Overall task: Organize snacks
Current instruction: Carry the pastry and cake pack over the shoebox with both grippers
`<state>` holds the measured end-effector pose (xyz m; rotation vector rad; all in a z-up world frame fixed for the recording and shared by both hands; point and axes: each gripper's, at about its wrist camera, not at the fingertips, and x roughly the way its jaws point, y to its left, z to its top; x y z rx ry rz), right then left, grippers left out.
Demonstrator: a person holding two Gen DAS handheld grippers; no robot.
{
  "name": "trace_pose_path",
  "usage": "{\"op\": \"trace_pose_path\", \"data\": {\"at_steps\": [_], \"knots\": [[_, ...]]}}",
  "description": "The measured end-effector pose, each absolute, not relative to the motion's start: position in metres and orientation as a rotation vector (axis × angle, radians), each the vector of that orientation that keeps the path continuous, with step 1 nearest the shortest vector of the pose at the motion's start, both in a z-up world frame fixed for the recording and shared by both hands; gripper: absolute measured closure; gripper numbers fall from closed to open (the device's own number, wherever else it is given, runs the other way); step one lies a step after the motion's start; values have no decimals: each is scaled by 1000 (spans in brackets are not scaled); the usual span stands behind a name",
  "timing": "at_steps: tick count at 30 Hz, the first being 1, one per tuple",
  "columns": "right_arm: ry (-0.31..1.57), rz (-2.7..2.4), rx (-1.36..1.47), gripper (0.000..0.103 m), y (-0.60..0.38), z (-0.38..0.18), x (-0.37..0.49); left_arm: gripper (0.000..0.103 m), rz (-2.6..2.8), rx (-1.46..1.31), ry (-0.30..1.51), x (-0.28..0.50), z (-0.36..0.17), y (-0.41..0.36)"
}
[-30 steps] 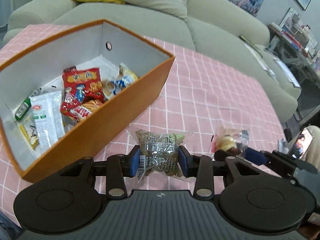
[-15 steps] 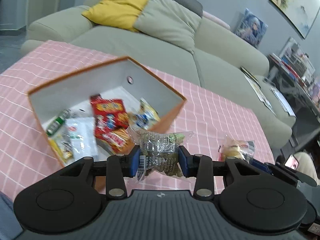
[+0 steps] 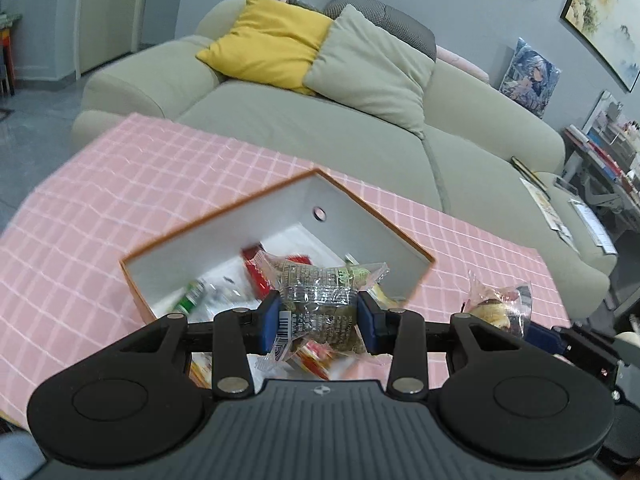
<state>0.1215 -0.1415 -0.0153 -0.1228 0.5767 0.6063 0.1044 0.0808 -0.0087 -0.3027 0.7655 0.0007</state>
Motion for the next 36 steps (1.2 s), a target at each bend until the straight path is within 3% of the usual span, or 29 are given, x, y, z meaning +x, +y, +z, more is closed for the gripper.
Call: {"op": "trace_pose_path", "data": {"at_steps": [26,36], "knots": [[675,698,-378,68,-39,-48,249,58,19,-163,960,190,-53,114],[796,711,-454,68,-1,-74,304,58,16,-186,1039,215,-73,131]]}}
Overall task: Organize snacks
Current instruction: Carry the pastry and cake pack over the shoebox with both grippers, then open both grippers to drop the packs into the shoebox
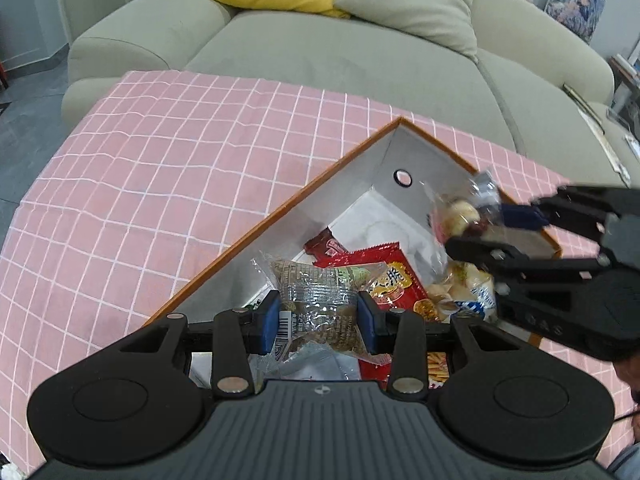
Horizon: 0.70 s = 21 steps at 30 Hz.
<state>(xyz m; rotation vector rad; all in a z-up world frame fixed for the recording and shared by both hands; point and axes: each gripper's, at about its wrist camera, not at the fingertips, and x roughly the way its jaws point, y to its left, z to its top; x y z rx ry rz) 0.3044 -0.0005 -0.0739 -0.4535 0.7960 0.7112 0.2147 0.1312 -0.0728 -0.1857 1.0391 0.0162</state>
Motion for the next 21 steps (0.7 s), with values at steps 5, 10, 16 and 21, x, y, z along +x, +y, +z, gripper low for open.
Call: {"op": "trace_pose_path", "data": {"at_steps": [5,10,16,21], "knots": [[819,691,-472,68,17,-92,316,58,18,-152,1084,221,-91,127],[860,670,-501,67,28,-113,324,58,21,-110,1132,228,-105,122],[923,644,-543,67,33,-134,331,57,32,-72,1160,237,-117,118],[942,632,-541,66,32,-138,336,57,35,-30,1179,244,-125,113]]}}
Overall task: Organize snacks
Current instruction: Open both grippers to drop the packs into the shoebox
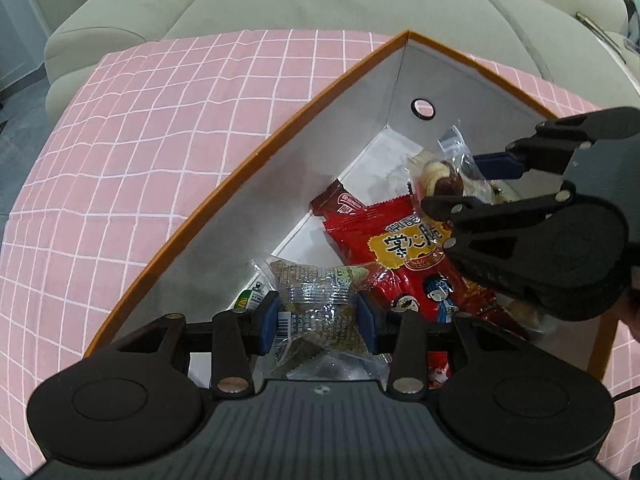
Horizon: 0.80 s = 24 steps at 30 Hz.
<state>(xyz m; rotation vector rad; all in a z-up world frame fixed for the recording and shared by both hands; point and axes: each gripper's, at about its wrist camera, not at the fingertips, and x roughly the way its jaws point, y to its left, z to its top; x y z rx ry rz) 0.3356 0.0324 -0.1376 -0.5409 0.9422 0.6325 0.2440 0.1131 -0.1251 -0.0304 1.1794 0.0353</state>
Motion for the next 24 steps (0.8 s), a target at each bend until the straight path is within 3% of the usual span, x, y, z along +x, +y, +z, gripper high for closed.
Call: {"op": "trace_pose_path", "data": {"at_steps": [8,11,13,15,24], "knots": [[957,624,-571,61,35,-139,337,53,37,-23,1196,247,-130,114],[935,617,-578,51,35,-136,332,52,37,-8,1189,245,-128,112],[920,620,-558,47,33,-131,328,45,38,5,1175,242,-124,111],[897,625,-532,34,31,-123,323,38,20,-2,1158,238,-119,110],[753,623,-461,14,23,-83,296,22,-3,11,1104,218,-94,106]]}}
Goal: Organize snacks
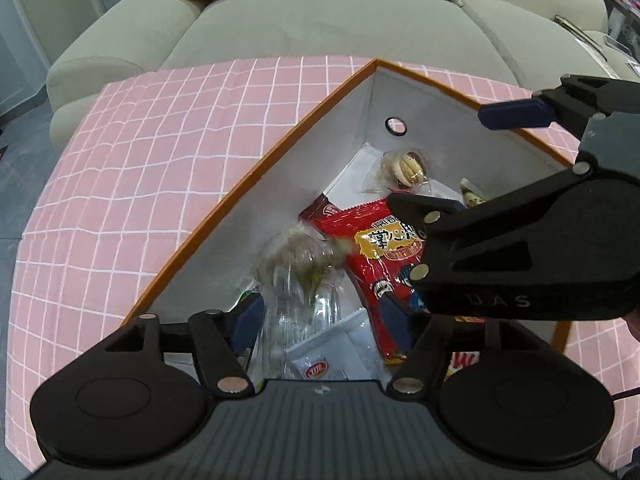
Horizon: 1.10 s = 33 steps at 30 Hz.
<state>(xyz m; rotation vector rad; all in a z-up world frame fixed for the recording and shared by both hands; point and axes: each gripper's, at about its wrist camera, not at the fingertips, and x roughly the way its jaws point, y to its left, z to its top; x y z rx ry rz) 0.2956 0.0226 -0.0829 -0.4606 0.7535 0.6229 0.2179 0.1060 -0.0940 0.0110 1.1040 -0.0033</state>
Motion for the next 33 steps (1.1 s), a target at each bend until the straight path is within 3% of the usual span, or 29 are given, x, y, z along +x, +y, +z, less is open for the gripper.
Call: {"op": "trace_pose_path", "data": {"at_steps": [21,33], "knots": [[545,581,-218,4,-35,18,198,17,38,-43,841,137,-5,96],[499,414,-210,4,-106,14,131,16,66,-59,743,86,9,75]]}}
